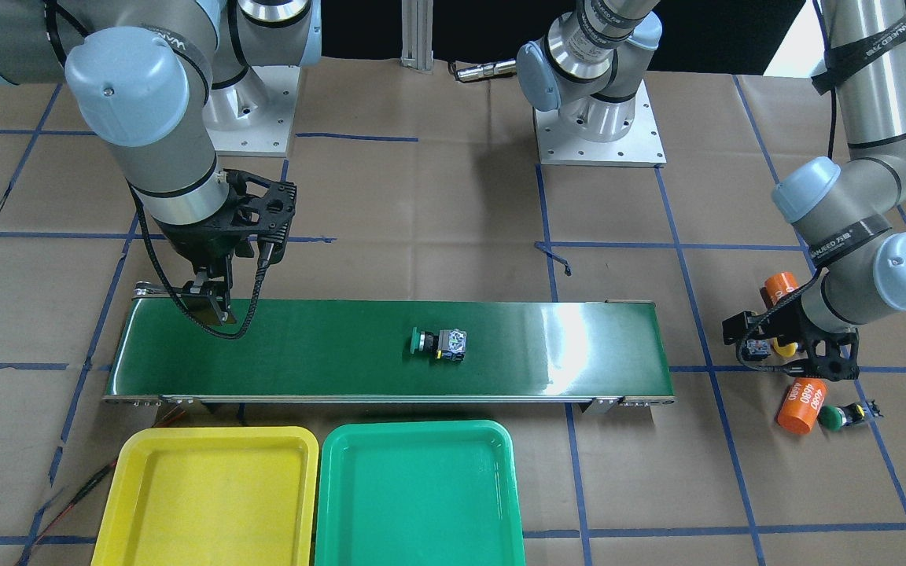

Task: Sort buttons by color to trays
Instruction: 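Grasp the green button on the belt with right gripper while left reaches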

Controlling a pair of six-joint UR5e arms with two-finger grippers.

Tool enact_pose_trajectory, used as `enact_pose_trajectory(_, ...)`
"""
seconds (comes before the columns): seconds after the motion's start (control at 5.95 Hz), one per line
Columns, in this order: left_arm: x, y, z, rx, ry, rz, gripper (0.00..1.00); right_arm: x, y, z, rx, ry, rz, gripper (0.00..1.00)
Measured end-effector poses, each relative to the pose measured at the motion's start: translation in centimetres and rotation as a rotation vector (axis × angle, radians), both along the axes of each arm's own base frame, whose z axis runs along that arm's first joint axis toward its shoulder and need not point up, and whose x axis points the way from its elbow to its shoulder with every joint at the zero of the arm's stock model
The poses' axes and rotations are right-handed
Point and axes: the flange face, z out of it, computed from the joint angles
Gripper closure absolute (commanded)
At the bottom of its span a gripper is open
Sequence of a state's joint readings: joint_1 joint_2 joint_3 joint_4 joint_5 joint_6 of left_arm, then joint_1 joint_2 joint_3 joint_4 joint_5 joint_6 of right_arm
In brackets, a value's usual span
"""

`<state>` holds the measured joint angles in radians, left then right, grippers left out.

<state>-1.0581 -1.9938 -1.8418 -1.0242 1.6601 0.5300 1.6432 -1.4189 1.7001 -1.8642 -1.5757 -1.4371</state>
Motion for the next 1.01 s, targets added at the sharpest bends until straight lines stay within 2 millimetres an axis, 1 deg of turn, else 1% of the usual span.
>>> enact_pose_trajectory(0.17, 0.2, -0.3, -0.9, 0.009, 0.002, 0.017, 0.51, 0.8, 0.0, -0.5, 0.011, -0.029, 0.006, 0.0)
enact_pose_trajectory(0.34, 0.2, -0.2, -1.5, 0.017, 0.005, 0.027, 0.85, 2.5, 0.1, -1.2, 0.022, -0.065, 0.022, 0.0)
enact_pose_trajectory(0.5, 0.2, -0.3, -1.6, 0.016, 0.004, 0.029, 1.0, 4.6, 0.1, -2.4, 0.03, -0.079, 0.025, 0.0)
enact_pose_trajectory(0.84, 0.5, -0.7, -0.7, -0.004, -0.006, 0.015, 1.0, 7.4, -1.2, -5.9, 0.02, -0.083, 0.009, 0.0)
enact_pose_trajectory(1.01, 0.1, -1.1, 0.6, -0.033, -0.014, -0.024, 0.99, 9.0, -1.7, -7.7, 0.006, -0.081, -0.008, 0.0)
